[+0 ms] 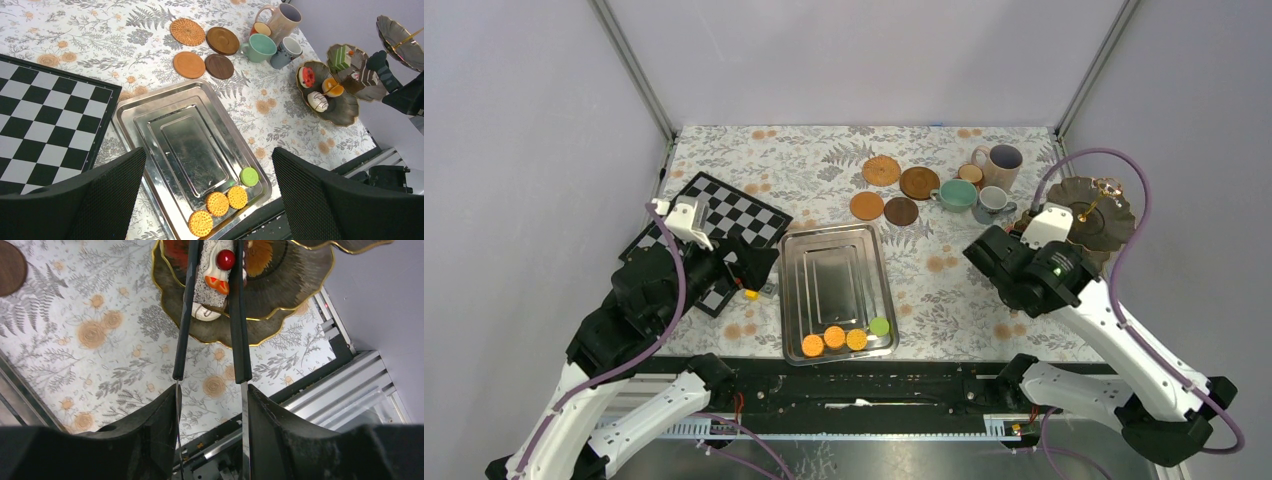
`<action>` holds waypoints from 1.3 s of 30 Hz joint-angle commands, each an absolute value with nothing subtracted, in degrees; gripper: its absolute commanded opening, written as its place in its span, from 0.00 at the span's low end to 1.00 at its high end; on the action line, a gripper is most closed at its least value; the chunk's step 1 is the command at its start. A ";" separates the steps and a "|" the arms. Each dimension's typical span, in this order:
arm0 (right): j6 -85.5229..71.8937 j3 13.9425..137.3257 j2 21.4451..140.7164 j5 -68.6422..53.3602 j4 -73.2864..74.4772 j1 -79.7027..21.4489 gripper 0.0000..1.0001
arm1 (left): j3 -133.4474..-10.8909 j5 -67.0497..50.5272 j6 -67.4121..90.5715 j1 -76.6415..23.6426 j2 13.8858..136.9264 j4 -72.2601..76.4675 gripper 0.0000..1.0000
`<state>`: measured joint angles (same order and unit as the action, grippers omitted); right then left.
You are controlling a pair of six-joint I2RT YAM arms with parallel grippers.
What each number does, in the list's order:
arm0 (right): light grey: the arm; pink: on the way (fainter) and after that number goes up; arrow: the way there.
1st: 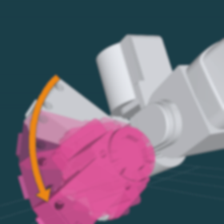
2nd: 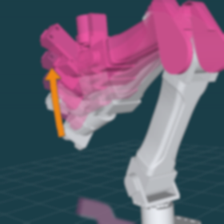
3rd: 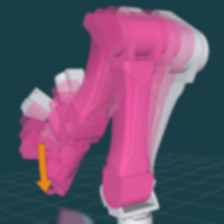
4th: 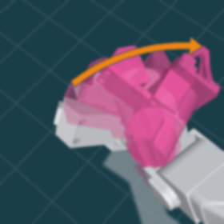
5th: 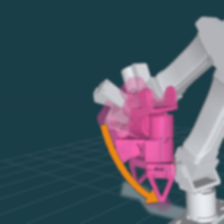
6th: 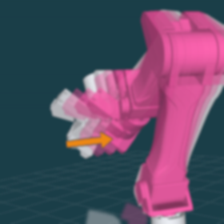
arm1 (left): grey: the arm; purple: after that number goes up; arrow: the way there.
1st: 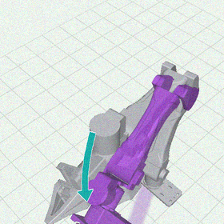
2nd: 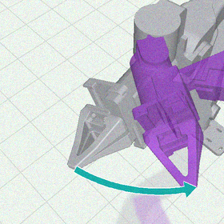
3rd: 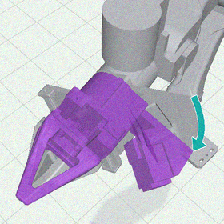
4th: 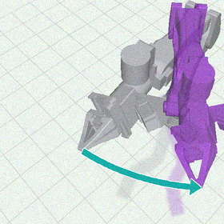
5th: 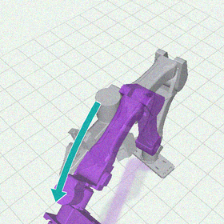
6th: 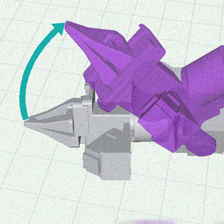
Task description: Serve the afternoon tea
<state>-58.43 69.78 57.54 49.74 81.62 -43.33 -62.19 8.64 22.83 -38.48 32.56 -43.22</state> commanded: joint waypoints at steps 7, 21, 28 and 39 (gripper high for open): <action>-57.38 67.00 49.80 49.27 84.64 -42.90 0.39 | -61.13 8.57 21.80 -38.74 31.23 -41.30 0.99; -68.40 64.37 53.89 50.64 84.55 -38.85 0.40 | -62.94 8.69 21.80 -38.75 30.73 -43.21 0.99; -71.17 61.07 53.74 51.11 84.04 -38.76 0.40 | -62.65 9.18 21.80 -38.75 30.41 -43.69 0.99; -59.66 57.01 52.73 45.07 63.41 -38.80 0.40 | -62.92 9.17 21.67 -38.76 30.93 -43.58 0.99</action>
<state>-63.68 57.41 52.29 46.68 73.06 -39.09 -61.25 8.73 22.48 -38.48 31.09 -44.18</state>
